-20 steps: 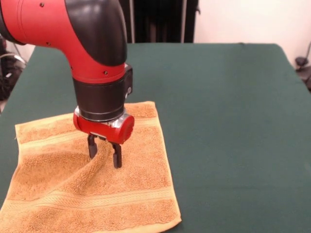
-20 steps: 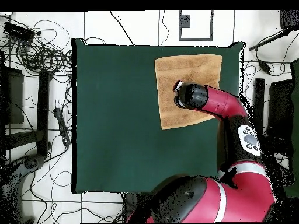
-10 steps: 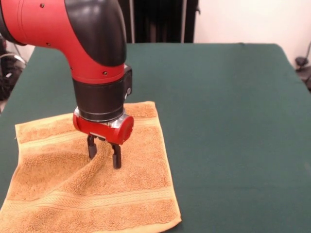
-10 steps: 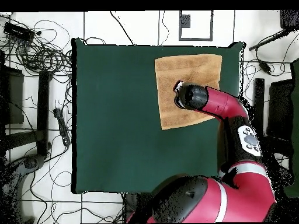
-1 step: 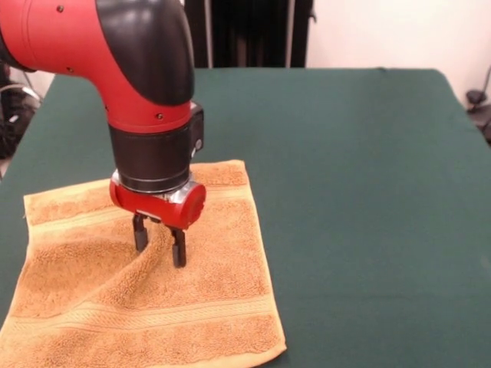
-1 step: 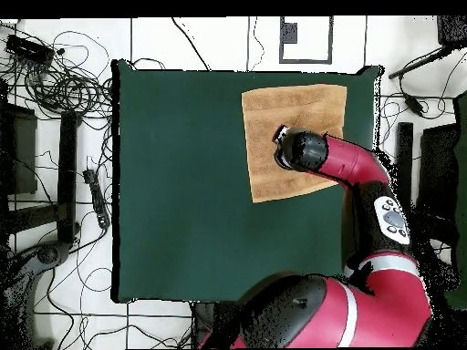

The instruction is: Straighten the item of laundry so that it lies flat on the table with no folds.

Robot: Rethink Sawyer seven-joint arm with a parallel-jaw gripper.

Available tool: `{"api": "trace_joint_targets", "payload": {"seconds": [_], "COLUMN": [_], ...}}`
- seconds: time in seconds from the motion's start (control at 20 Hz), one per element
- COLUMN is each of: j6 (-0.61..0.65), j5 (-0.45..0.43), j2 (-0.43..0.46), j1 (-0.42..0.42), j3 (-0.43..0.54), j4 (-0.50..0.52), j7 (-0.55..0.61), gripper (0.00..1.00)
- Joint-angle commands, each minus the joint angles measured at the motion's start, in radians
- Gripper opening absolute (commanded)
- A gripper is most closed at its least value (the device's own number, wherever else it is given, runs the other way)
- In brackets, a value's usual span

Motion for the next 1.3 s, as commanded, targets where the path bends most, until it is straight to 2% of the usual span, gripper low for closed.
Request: {"api": "trace_joint_targets", "payload": {"seconds": [0.05,0.35,0.55,0.85,1.3], "j6": [0.215,0.353,0.392,0.385,0.300], "j5": [-0.005,-0.080,-0.118,-0.144,-0.162], "j2": [0.104,0.145,0.179,0.235,0.294], "j1": [-0.028,-0.170,-0.237,-0.276,-0.274], "j3": [0.073,0.121,0.181,0.244,0.261], "j4": [-0.083,-0.243,-0.305,-0.359,-0.371], "j7": [-0.089,-0.352,-0.452,-0.493,-0.478], "gripper": [1.00,1.00,1.00,1.00,1.00]}}
